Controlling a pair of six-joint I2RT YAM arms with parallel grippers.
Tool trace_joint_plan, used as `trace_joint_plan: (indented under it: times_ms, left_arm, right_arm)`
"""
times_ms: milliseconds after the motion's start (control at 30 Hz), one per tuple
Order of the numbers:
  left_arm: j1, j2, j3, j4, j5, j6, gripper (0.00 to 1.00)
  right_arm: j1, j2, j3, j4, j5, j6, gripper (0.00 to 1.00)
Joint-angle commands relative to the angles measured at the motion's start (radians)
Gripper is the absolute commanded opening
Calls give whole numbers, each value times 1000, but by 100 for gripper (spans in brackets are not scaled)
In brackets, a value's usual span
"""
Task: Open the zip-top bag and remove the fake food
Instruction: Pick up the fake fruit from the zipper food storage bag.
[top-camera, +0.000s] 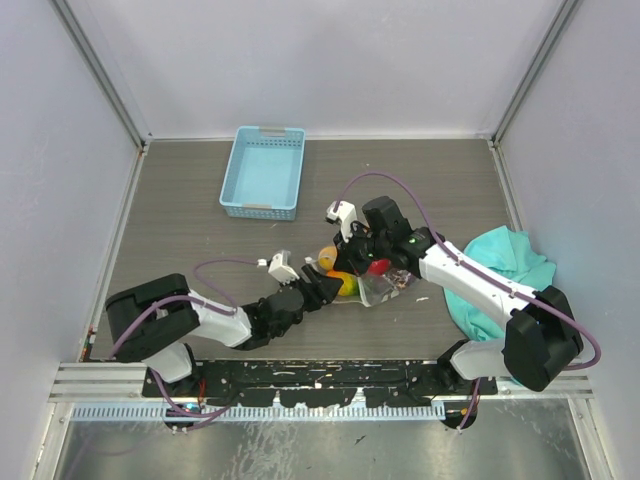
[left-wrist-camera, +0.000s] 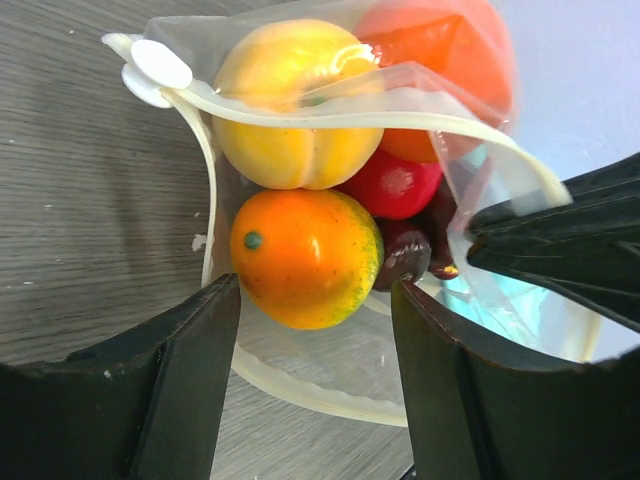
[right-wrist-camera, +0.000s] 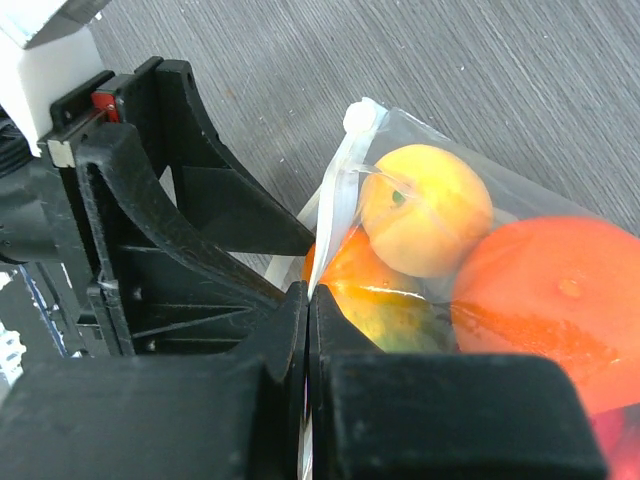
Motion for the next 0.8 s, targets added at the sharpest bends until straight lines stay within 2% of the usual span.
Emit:
trace_joint_plan:
  times_ms: [0,167,500,767]
  left_arm:
    - [-4,13,25,45,-45,-7,65]
    - [-4,35,43,16,-45,-14,69]
    - [0,130,90,59,-46,-11,69]
    - [0,151,129,-24,-33,-15,70]
  right_arm:
    - [4,-8,0,45,-24,-4,1]
    - [4,-4,3,45,-41,-3,1]
    - [4,-8,-7,44,-69,-6,1]
    - [4,-2,-9,44,-67,-6,1]
